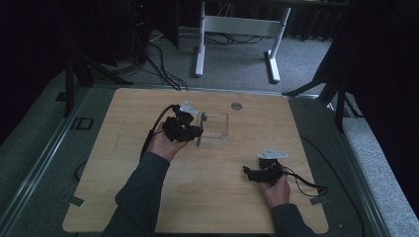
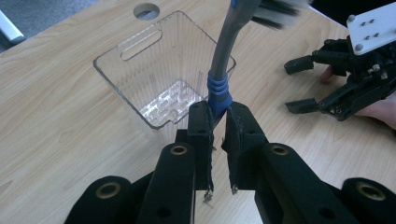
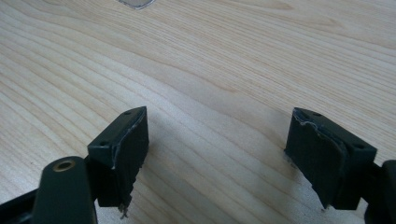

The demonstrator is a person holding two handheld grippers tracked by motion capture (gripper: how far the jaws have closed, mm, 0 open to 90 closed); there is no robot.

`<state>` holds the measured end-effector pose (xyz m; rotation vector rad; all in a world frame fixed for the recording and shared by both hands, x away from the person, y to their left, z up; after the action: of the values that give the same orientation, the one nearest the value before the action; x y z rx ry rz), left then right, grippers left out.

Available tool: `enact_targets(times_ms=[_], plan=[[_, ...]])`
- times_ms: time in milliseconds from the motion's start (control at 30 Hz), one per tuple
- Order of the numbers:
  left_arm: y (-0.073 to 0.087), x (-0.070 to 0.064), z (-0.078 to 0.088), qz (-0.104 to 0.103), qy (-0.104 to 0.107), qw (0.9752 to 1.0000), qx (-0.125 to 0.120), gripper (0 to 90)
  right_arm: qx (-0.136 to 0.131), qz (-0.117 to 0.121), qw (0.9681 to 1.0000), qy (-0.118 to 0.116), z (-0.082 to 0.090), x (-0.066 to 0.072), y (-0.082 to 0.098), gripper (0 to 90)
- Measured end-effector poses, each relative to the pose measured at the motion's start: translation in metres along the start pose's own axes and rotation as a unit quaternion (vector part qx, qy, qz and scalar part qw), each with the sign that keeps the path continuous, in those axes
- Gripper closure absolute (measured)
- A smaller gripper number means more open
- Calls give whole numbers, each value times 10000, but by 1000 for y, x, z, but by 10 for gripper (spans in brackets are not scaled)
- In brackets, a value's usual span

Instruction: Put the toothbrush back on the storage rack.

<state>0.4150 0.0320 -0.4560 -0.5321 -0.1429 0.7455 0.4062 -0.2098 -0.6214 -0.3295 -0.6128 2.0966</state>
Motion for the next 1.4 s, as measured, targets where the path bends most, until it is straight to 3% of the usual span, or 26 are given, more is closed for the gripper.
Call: enact_targets(times_ms=[700, 1400], plan=[[-8, 4, -2, 213, 83, 9994, -252, 809, 0, 0, 10000, 1, 0, 0, 0, 210], [-19, 10, 1, 466, 167, 9970, -593, 809, -1, 0, 10000, 1, 0, 0, 0, 210]])
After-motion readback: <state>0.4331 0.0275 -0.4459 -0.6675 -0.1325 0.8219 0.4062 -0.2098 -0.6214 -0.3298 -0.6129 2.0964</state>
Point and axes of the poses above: each handheld gripper's, and its own axes: z roughly backward along the jaws, y roughly out of its underside, x roughly to its left, the point moved 9 cm from there along -z, roughly forward along the jaws, and after that the axes turned 14 degrees about x, right-handed, at the moved point
